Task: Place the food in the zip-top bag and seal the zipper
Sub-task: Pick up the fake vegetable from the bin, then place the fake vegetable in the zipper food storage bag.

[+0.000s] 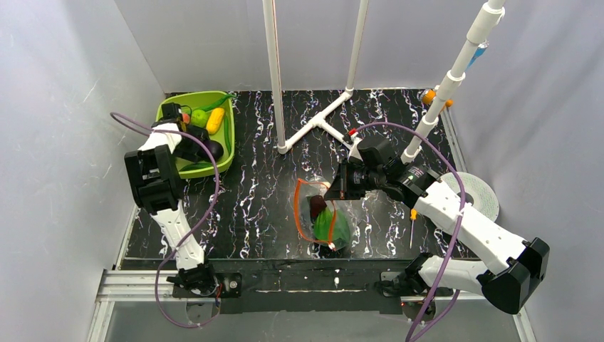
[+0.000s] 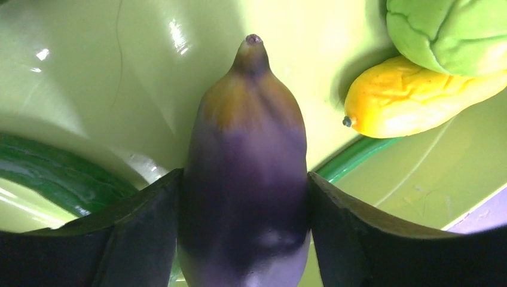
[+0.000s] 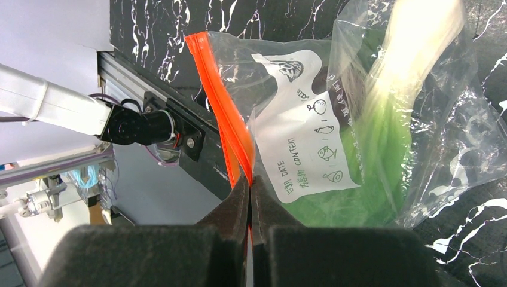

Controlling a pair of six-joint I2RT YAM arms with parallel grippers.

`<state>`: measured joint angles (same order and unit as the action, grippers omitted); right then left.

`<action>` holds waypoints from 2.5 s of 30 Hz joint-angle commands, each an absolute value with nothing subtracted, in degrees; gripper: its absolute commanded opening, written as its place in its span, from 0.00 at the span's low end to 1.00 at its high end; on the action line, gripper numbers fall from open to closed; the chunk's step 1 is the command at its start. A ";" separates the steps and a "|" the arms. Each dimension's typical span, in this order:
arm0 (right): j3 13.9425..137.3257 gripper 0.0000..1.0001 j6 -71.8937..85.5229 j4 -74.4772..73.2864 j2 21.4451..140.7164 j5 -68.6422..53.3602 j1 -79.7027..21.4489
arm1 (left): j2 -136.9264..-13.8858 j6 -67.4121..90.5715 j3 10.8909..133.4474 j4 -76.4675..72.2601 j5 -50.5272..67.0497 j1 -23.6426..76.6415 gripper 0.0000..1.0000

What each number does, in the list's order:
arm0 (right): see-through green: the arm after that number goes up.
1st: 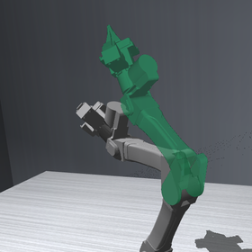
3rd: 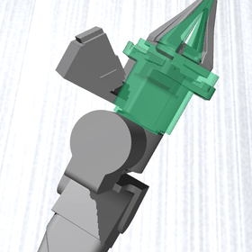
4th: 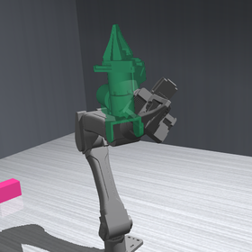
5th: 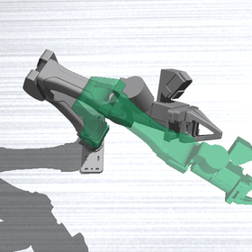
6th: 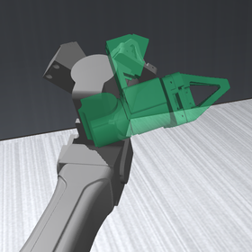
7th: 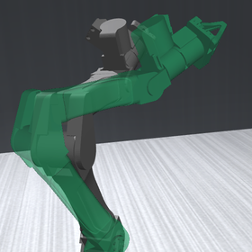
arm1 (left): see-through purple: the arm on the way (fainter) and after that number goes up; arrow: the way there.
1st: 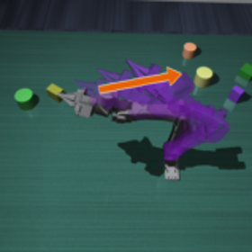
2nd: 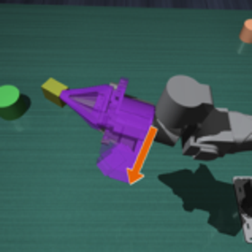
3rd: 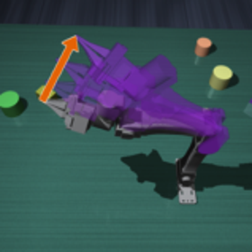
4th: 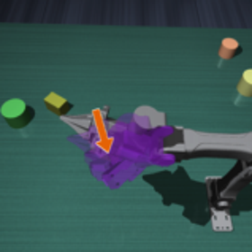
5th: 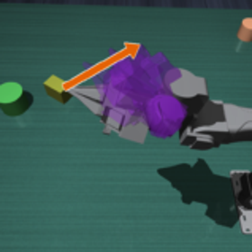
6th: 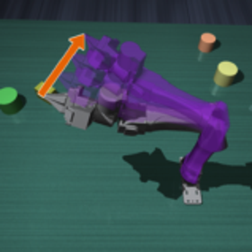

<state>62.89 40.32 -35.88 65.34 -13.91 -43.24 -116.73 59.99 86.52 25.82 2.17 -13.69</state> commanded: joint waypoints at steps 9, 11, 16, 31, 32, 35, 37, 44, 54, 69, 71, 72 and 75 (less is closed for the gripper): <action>64.61 0.01 41.53 -33.94 63.35 -14.34 -43.07 | -101.51 51.75 86.38 29.25 2.84 -14.13 0.32; 64.65 0.01 41.57 -34.00 63.25 -13.76 -43.07 | -98.28 49.38 85.97 29.24 5.24 -14.10 0.33; 65.11 0.01 41.82 -33.11 63.28 -13.83 -43.07 | -87.98 44.56 76.91 18.76 28.88 -14.07 0.36; 63.23 0.01 44.58 -29.46 62.91 -15.23 -43.07 | -56.03 47.24 46.94 8.17 48.18 10.61 0.40; 63.08 0.01 44.84 -29.26 62.92 -15.12 -43.07 | -53.21 48.52 45.13 7.65 45.31 13.02 0.40; 62.76 0.01 45.78 -28.49 62.87 -15.27 -43.06 | -46.99 54.27 40.03 4.46 39.93 20.38 0.40; 62.71 0.01 46.48 -27.78 63.00 -15.80 -43.07 | -44.98 56.94 37.72 2.12 37.48 24.40 0.39; 64.69 0.01 48.12 -26.88 63.27 -18.23 -43.07 | -55.04 58.34 41.43 4.03 31.91 38.17 0.39; 62.69 0.01 47.28 -24.90 63.41 -21.41 -43.13 | -63.68 64.23 48.72 11.91 32.31 38.51 0.51; 61.77 0.01 47.91 -23.02 60.56 -21.54 -44.17 | -67.18 67.64 49.46 5.60 17.17 41.51 0.98; 61.44 0.01 48.16 -22.67 60.18 -21.05 -44.12 | -67.40 66.30 50.45 7.10 17.03 41.96 0.98; 61.51 0.01 48.16 -22.79 60.04 -20.54 -44.10 | -67.38 65.89 50.50 7.90 17.42 41.97 0.98; 61.74 0.01 48.08 -23.14 59.65 -19.54 -44.03 | -65.25 63.85 50.35 11.19 16.44 41.94 0.98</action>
